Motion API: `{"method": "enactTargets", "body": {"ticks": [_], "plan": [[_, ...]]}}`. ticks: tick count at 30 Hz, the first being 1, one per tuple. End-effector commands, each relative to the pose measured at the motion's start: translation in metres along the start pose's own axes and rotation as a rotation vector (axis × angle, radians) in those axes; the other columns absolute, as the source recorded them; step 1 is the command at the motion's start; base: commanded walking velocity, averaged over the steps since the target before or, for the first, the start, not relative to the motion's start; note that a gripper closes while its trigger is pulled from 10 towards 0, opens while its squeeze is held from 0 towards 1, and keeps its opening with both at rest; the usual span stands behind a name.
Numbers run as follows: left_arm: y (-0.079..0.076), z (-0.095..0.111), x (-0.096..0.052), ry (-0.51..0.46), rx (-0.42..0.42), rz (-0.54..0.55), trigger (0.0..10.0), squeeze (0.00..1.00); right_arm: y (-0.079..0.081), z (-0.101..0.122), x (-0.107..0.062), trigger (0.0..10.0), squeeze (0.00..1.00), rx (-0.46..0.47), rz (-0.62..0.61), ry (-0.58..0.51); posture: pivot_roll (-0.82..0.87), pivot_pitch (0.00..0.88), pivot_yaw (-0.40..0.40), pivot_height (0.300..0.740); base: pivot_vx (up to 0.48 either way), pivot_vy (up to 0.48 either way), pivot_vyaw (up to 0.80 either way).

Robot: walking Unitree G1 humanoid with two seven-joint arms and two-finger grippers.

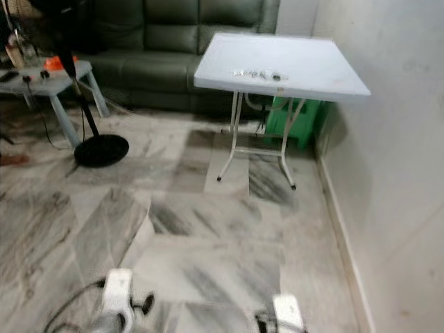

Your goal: Hang keys on a hook

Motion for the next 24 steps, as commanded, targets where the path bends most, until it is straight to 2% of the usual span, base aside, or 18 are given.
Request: {"method": "enactTargets", "body": {"ticks": [1, 10, 12, 15, 16, 17, 19, 20, 24], "plan": [[0.005, 0.004, 0.000, -0.009, 0.010, 0.013, 10.0, 0.00, 0.000, 0.007, 0.002, 10.0, 0.00, -0.007, 0.004, -0.020, -0.01, 0.000, -0.059, 0.740, 0.000, 0.000, 0.00], [0.006, 0.010, 0.000, -0.034, 0.008, 0.008, 10.0, 0.00, 0.002, 0.011, 0.003, 10.0, 0.00, -0.021, 0.004, -0.035, 0.00, 0.000, -0.057, 0.740, 0.000, 0.000, 0.00], [0.002, 0.022, 0.002, -0.074, -0.027, -0.012, 10.0, 0.00, 0.000, 0.021, 0.004, 10.0, 0.00, -0.024, -0.001, -0.074, 0.00, 0.000, -0.056, 0.740, 0.000, 0.000, 0.00], [-0.002, 0.030, 0.003, -0.100, -0.036, -0.030, 10.0, 0.00, -0.001, 0.030, 0.006, 10.0, 0.00, -0.023, -0.008, -0.108, 0.00, 0.000, -0.054, 0.740, 0.000, 0.000, 0.00], [-0.003, 0.034, 0.004, -0.114, -0.046, -0.037, 10.0, 0.00, -0.003, 0.036, 0.006, 10.0, 0.00, -0.020, -0.013, -0.130, 0.00, 0.000, -0.054, 0.740, 0.000, 0.000, 0.00], [-0.006, 0.046, 0.005, -0.150, -0.068, -0.056, 10.0, 0.00, -0.006, 0.052, 0.008, 10.0, 0.00, -0.009, -0.020, -0.193, 0.00, 0.000, -0.053, 0.740, 0.000, 0.000, 0.00], [-0.009, 0.054, 0.006, -0.179, -0.079, -0.072, 10.0, 0.00, -0.008, 0.065, 0.008, 10.0, 0.00, -0.001, -0.022, -0.242, 0.00, 0.000, -0.051, 0.740, 0.000, 0.000, 0.00], [-0.012, 0.066, 0.006, -0.219, -0.080, -0.090, 10.0, 0.00, -0.010, 0.082, 0.008, 10.0, 0.00, 0.011, -0.024, -0.312, -0.01, 0.000, -0.050, 0.740, 0.000, 0.000, 0.00], [-0.020, 0.097, 0.004, -0.335, -0.050, -0.138, 10.0, 0.00, -0.017, 0.118, 0.005, 10.0, 0.00, 0.018, -0.045, -0.461, -0.01, 0.000, -0.047, 0.740, 0.000, 0.000, 0.00]]}}
Point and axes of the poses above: a point about 5 cm out from each wrist's last joint towards the gripper, its own x axis pointing out of the wrist towards the gripper, its own z axis along the axis of the wrist's last joint, y = z × x, the point moved 4 cm from there along x, pointing out of the wrist towards the gripper, and after that the axes turned 12 degrees about -x, right-handed, at the moved point
